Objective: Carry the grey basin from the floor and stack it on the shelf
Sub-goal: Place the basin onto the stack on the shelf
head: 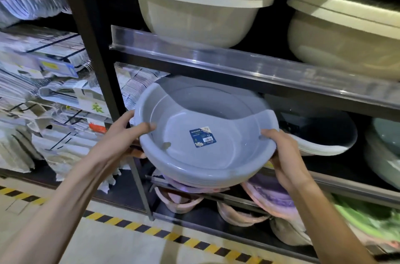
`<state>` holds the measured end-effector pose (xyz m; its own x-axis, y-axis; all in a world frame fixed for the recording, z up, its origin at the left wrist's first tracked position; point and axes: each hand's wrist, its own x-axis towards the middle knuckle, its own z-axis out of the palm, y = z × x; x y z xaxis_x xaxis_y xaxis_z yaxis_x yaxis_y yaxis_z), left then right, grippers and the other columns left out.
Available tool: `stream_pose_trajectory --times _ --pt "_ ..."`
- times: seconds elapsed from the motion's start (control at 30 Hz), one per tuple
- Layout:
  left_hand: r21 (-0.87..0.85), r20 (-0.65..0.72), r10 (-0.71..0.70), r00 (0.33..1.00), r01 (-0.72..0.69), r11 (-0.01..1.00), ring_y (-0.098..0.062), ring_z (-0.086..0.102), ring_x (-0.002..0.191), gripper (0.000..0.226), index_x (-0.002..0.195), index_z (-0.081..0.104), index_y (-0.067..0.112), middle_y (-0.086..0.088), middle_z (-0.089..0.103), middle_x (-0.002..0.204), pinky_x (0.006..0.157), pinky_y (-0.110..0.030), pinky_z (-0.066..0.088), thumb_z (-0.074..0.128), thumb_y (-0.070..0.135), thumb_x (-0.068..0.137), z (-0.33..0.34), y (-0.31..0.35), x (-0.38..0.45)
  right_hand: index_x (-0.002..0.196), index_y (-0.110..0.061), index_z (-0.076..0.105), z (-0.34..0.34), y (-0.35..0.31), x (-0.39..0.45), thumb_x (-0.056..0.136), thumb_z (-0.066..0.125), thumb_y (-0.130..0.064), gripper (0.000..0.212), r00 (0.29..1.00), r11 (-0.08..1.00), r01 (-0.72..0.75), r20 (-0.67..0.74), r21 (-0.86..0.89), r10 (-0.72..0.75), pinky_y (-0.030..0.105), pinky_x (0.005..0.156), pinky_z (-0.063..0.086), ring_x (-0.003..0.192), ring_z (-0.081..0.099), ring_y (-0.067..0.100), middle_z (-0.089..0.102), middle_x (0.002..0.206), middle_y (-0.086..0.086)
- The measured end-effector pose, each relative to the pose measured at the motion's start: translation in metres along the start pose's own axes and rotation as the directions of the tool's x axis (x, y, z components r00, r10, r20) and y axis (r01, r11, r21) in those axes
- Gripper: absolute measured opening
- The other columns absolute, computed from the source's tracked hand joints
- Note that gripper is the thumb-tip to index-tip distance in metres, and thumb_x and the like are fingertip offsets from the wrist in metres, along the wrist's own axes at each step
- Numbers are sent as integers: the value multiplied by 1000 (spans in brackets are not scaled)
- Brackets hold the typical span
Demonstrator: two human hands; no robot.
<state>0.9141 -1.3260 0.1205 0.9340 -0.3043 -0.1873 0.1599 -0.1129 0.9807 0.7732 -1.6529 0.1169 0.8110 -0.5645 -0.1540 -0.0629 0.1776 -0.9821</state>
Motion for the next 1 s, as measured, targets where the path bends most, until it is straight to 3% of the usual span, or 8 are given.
stream_pose_trajectory --times 0.1,0.2,0.27,0.37,0.47,0.67,0.87,1.0 --pt "-33 -4 3 1000 -4 999 -28 68 64 55 120 66 30 -10 76 79 49 -32 56 81 37 67 -2 -3 13 110 -6 72 5 8 7 88 66 -22 28 1000 1000 4 -6 -7 -4 40 73 49 89 69 29 76 106 17" --pt "-71 18 -12 1000 14 997 -34 62 67 50 122 65 25 -23 71 83 50 -33 57 82 29 76 -1 -6 27 108 -7 71 9 13 16 88 66 -23 26 1000 1000 -4 -16 -15 4 28 55 49 79 67 25 75 98 16" --pt "-91 29 -36 999 39 995 -30 59 60 46 126 63 22 -20 68 77 48 -31 54 80 24 83 -1 -10 35 106 -7 71 10 16 22 86 67 -25 28 1000 1000 -1 -27 -10 0 24 48 47 74 66 22 74 93 12" --pt "-113 35 -51 998 54 992 -25 62 51 52 126 62 21 -12 70 70 46 -28 53 81 28 78 1 -16 48 104 -2 70 13 21 32 80 68 -26 34 998 1000 4 -57 2 -4 28 57 46 79 63 24 73 92 12" --pt "-149 46 -52 998 58 987 -24 59 44 52 121 63 16 -7 67 61 43 -28 52 80 29 74 6 -19 62 95 -11 69 17 23 39 73 71 -27 27 993 1000 -18 -116 18 20 32 64 43 82 61 25 68 88 11" --pt "-152 43 -5 999 11 988 -24 62 51 43 116 64 15 -2 70 61 47 -32 54 77 30 77 15 -30 85 91 -12 61 21 26 54 70 70 -28 28 989 999 10 -151 38 -4 31 63 45 85 58 25 61 91 13" --pt "-154 30 38 999 -33 987 -16 62 47 51 111 65 15 3 68 60 47 -30 54 78 38 68 23 -28 100 90 -13 60 19 30 69 80 70 -30 23 986 999 23 -165 32 -18 28 58 42 72 57 18 60 78 5" --pt "-163 39 32 999 -25 986 -17 55 42 55 116 63 7 1 62 52 43 -29 47 79 34 71 22 -29 118 108 -1 67 23 32 80 82 70 -27 37 987 995 36 -158 94 -21 30 62 47 81 66 23 72 93 15"
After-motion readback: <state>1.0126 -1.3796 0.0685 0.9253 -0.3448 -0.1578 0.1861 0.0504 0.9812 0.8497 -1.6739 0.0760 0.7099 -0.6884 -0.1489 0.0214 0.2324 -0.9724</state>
